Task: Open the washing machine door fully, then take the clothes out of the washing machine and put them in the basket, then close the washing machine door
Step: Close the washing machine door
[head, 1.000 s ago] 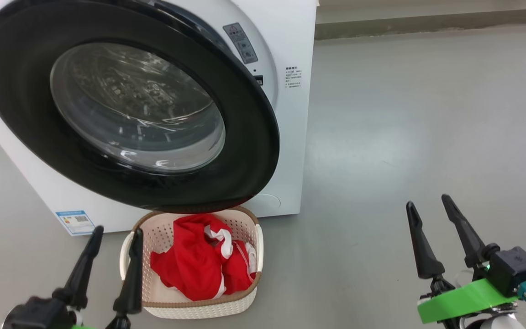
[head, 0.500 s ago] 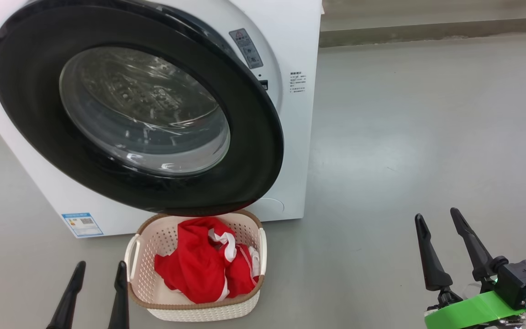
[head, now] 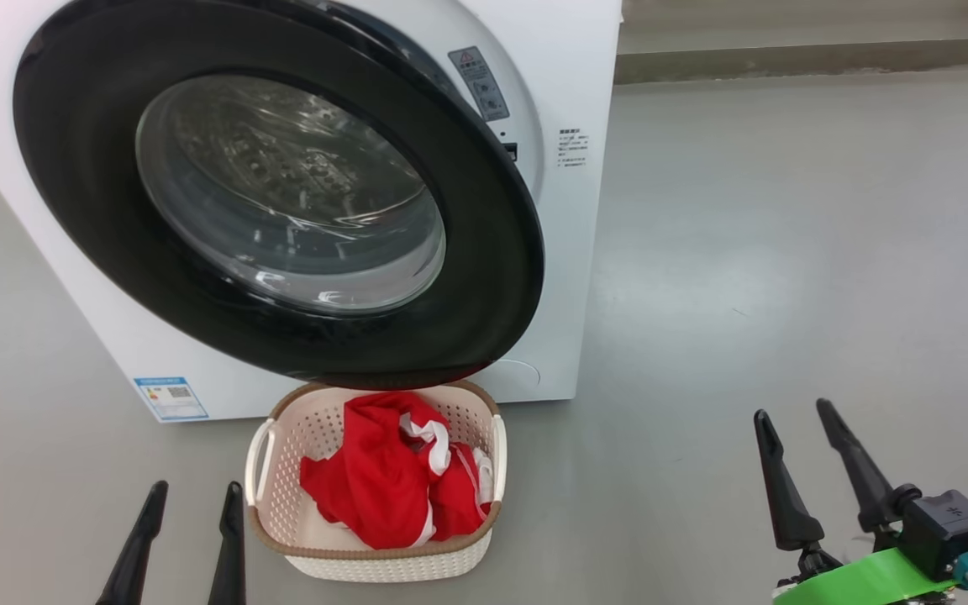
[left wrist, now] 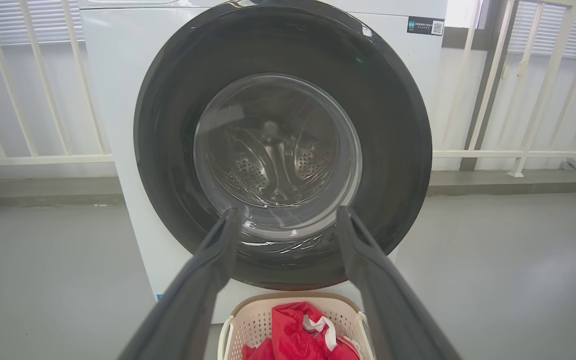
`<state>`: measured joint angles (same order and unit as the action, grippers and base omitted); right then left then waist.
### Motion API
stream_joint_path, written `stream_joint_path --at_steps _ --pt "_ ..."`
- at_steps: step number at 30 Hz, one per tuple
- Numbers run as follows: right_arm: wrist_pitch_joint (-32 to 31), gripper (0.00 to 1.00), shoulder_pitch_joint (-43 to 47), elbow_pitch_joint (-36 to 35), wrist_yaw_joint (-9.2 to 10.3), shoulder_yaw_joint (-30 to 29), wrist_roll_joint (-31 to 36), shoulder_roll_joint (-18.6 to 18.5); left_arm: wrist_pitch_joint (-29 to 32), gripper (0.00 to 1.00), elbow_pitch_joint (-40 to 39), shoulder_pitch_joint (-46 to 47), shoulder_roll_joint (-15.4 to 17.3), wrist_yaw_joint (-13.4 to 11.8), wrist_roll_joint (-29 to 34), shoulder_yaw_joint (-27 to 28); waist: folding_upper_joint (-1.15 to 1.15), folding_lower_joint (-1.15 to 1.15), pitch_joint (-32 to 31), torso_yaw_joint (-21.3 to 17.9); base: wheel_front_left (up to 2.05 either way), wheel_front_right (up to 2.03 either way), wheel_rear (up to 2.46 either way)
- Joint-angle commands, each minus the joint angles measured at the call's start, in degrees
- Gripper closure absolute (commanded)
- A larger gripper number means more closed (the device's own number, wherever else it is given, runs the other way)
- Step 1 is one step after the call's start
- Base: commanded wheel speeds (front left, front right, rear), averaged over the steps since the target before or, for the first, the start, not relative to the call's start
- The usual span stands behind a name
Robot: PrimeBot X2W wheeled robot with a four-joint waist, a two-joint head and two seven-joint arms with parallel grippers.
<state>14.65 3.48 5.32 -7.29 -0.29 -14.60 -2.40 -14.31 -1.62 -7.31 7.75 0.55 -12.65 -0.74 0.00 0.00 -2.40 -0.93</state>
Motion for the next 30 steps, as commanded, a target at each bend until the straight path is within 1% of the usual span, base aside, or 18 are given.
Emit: stream_joint_path --at_steps 1,3,4,9,15,19,20,21,22,23,30 --pt "0.3 0.67 -2.0 -0.9 -0.2 1.9 0.2 -0.5 -0.7 0.0 -1.2 1.4 -0.1 0.2 0.8 2.2 0.0 0.0 0.2 0.6 0.0 0.0 0.0" --pt "0.3 0.92 -2.7 -0.1 -0.2 2.6 0.7 -0.5 -0.7 0.0 -1.1 1.6 -0.4 0.5 1.1 2.4 0.0 0.0 0.4 1.3 0.0 0.0 0.0" --pt "0.3 1.0 -3.3 0.3 -0.2 3.0 0.9 -0.5 -0.7 0.0 -1.1 1.7 -0.6 0.7 1.2 2.5 0.0 0.0 0.6 1.7 0.0 0.0 0.0" --pt "0.3 1.0 -7.1 3.9 -0.2 5.2 0.5 -0.5 -0.7 0.0 -1.0 2.0 -1.4 1.4 1.8 2.6 0.0 0.0 1.3 3.7 0.0 0.0 0.0" --pt "0.3 1.0 -14.3 9.8 -0.2 8.1 -1.5 -0.5 -0.7 0.0 -0.7 2.8 -1.9 2.2 2.9 1.9 0.0 0.0 2.8 6.8 0.0 0.0 0.0" --pt "0.3 1.0 -20.6 15.8 -0.2 9.9 -0.8 -0.5 -0.7 0.0 -0.8 3.7 -2.2 2.4 3.6 1.5 0.0 0.0 5.2 8.6 0.0 0.0 0.0" --pt "0.3 1.0 -20.6 15.8 -0.2 9.9 -0.8 -0.5 -0.7 0.0 -0.8 3.7 -2.2 2.4 3.6 1.5 0.0 0.0 5.2 8.6 0.0 0.0 0.0" --pt "0.3 1.0 -22.5 17.4 -0.2 10.5 -0.7 -0.5 -0.7 0.0 -0.9 4.1 -2.2 2.4 4.2 1.3 0.0 0.0 5.9 9.1 0.0 0.0 0.0" --pt "0.3 1.0 -26.2 20.5 -0.2 11.6 -0.6 -0.5 -0.7 0.0 -0.9 5.1 -2.4 2.5 4.5 1.0 0.0 0.0 7.2 10.0 0.0 0.0 0.0" --pt "0.3 1.0 -26.2 20.5 -0.2 11.6 -0.6 -0.5 -0.7 0.0 -0.9 5.1 -2.4 2.5 4.5 1.0 0.0 0.0 7.2 10.0 0.0 0.0 0.0" --pt "0.2 1.0 -37.5 30.0 -0.2 14.5 1.1 -0.5 -0.7 0.0 -0.2 8.2 -3.2 3.0 4.8 0.0 0.0 0.0 11.0 13.2 0.0 0.0 0.0"
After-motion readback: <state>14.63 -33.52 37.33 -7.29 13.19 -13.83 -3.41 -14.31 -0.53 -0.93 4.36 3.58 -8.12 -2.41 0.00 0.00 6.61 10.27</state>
